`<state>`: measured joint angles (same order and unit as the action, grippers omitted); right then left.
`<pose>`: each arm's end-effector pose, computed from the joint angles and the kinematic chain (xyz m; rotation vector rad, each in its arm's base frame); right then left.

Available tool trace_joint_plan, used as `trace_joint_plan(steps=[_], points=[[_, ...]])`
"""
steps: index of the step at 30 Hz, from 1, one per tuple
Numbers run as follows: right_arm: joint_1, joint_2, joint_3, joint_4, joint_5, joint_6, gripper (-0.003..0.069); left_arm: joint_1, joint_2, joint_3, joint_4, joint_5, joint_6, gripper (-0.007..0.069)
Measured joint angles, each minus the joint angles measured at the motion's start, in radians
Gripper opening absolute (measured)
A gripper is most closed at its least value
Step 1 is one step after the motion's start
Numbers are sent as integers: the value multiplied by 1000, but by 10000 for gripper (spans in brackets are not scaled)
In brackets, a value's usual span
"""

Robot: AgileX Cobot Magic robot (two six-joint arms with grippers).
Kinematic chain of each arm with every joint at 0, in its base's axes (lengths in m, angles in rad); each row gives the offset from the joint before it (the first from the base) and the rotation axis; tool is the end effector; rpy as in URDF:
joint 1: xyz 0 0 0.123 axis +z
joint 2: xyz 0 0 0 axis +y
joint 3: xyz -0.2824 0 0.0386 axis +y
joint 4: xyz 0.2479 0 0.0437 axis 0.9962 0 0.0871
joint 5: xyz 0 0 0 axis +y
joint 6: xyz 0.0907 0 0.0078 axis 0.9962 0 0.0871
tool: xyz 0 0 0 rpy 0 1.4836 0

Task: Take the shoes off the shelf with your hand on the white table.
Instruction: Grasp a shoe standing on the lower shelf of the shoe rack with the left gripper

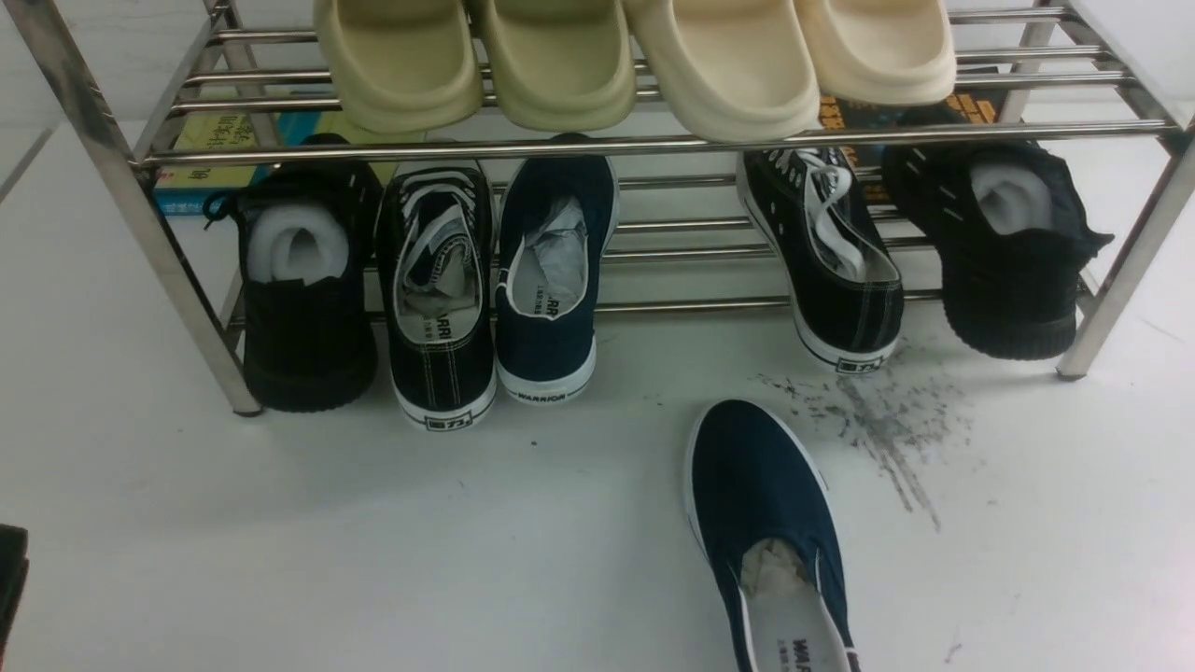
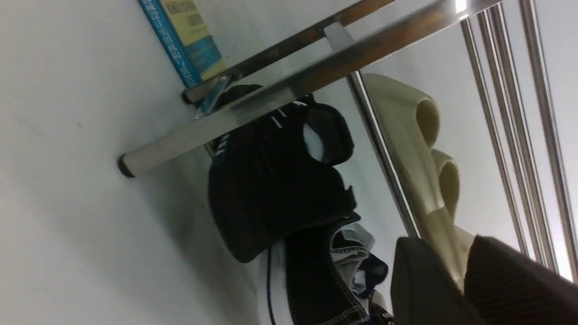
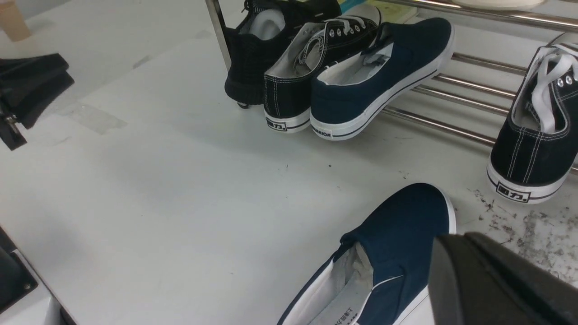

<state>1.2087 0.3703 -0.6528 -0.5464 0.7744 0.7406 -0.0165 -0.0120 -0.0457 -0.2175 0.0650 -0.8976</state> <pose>0.0511 0.0415 0.3449 -0.5812 1.8462 0.6981 0.0528 -0.0022 0.2234 -0.8038 1.3364 -0.9159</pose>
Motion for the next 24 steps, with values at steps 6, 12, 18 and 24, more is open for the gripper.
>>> trace_joint_plan(steps=[6,12,18,24], points=[[0,0,1,-54,0,37,-3,-5,79,-305,71,339,78,25],[0,0,3,-113,0,81,0,-7,510,-750,65,961,391,1],[0,0,3,-121,25,81,2,-8,934,-971,-16,1145,668,1],[0,0,3,-123,96,90,3,-113,1217,-1103,-127,1125,711,2]])
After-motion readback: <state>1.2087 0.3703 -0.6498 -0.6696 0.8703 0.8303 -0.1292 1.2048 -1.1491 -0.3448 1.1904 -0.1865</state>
